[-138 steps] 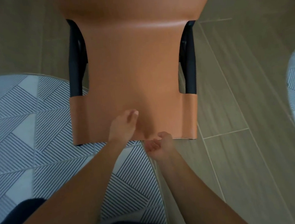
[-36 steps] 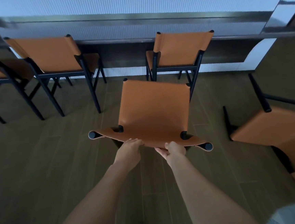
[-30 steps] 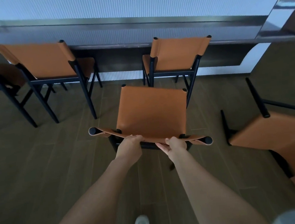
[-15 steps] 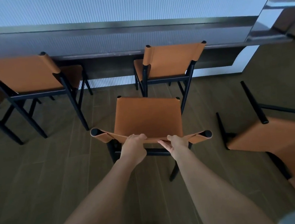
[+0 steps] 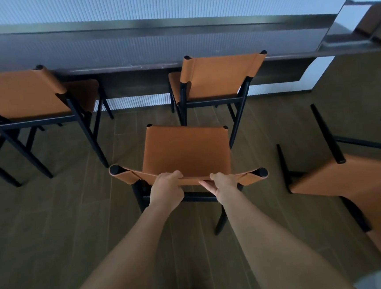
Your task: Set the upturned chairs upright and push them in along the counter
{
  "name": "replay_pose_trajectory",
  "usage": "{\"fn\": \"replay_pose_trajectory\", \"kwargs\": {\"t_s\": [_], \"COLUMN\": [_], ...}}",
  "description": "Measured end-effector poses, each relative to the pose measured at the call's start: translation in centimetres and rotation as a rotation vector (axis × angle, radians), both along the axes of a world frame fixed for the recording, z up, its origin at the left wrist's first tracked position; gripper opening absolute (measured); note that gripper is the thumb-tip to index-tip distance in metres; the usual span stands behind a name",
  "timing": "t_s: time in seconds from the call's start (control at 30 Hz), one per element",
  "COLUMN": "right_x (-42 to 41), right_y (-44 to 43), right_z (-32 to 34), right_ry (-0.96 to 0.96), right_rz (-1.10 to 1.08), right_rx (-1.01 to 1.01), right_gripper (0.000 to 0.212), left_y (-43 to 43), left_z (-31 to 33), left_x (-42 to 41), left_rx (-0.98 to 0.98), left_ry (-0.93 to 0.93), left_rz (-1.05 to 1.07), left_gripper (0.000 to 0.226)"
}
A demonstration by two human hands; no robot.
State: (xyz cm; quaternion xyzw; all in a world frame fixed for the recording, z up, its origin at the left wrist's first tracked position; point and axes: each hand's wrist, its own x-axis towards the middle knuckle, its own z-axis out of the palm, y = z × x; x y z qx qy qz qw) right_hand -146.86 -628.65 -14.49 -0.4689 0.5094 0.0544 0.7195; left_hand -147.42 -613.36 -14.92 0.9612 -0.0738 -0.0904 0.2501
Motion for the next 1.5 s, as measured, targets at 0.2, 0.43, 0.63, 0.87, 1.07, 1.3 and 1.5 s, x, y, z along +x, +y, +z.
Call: {"fn": "replay_pose_trajectory", "kwargs": {"t_s": [0.2, 0.43, 0.63, 0.87, 1.07, 1.3, 1.5], "right_x": [-0.1, -2.0, -2.7, -0.7, 1.2, 3.3, 3.3], "right_y": [-0.3, -1.4, -2.8, -3.2, -4.1, -3.8, -3.5], "right_z": [0.4, 0.3, -0.1, 0.3, -0.3, 0.6, 1.0], "right_ry": [0.006, 0.006, -0.007, -0.064, -0.032, 0.064, 0.096], "right_rz": [0.079, 0.245, 0.078, -0.096, -0.102, -0.148, -0.166], "right_rx": [-0.022, 0.026, 0.102, 0.246, 0.258, 0.166, 0.142], "right_gripper": [0.033, 0.033, 0.042, 0.050, 0.035, 0.044, 0.039], "left_y": [0.1, 0.8, 2.6, 3.4, 2.6, 0.1, -0.3], "left_z": [0.6, 2.4, 1.8, 0.6, 0.1, -0.8, -0.3], "left_x": [0.2, 1.1, 0.3, 2.5, 5.0, 6.8, 7.1], "left_rx": [-0.063, -0.540, -1.041, -1.302, -1.433, -1.334, -1.280], "left_ry": [0.030, 0.332, 0.308, 0.592, 0.662, 0.636, 0.613], "left_rz": [-0.011, 0.193, 0.872, 1.115, 1.131, 1.238, 1.307], "left_gripper": [0.043, 0.023, 0.018, 0.039, 0.041, 0.031, 0.026]}}
